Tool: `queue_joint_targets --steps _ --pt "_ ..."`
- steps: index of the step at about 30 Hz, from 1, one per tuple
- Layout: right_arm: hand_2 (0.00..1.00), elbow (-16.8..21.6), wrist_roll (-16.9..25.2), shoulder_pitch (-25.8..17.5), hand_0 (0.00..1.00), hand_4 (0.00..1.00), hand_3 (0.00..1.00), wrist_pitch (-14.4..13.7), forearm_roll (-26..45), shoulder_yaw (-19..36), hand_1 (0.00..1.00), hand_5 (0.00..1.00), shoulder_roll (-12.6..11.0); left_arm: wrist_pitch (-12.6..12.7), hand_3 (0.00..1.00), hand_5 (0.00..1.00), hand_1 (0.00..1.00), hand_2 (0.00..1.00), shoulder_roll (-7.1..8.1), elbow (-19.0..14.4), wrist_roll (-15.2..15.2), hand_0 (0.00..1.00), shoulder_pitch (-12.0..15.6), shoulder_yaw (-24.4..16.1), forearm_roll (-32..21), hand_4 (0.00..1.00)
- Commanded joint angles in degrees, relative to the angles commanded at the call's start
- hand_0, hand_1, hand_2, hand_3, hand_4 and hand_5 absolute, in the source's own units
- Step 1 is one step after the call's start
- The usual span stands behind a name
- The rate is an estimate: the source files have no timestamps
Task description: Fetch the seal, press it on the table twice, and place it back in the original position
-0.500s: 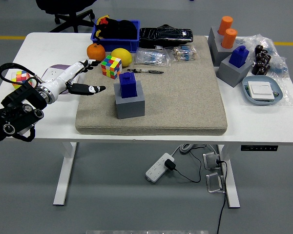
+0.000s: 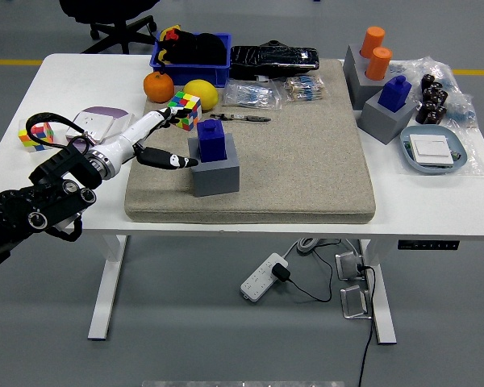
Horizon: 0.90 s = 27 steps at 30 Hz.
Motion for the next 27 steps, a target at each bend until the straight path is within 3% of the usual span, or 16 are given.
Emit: queue_joint_targets --steps 1,11,27 --pt "0.699 -0.01 0.00 0.01 0.835 0.749 0.717 -0.01 -0.01 0.02 0.732 0.517 0.02 0.15 0.939 0.004 0.850 0.806 -0.30 0.15 0.03 0.861 -0.06 -0.05 0.04 0.963" --pt "0.700 0.02 0.01 0.16 0.835 0.748 0.717 -0.02 0.12 -0.12 0.732 0.516 -0.08 1.27 0.938 0.002 0.830 0.778 -3.08 2.17 0.58 0.850 -0.57 -0.60 -1.97 0.929" --pt "0.700 -0.02 0.00 0.24 0.835 0.748 0.717 0.00 0.30 -0.92 0.733 0.516 -0.33 1.80 0.919 0.002 0.761 0.698 -5.27 3.49 0.87 0.824 -0.63 -1.69 -4.43 0.916"
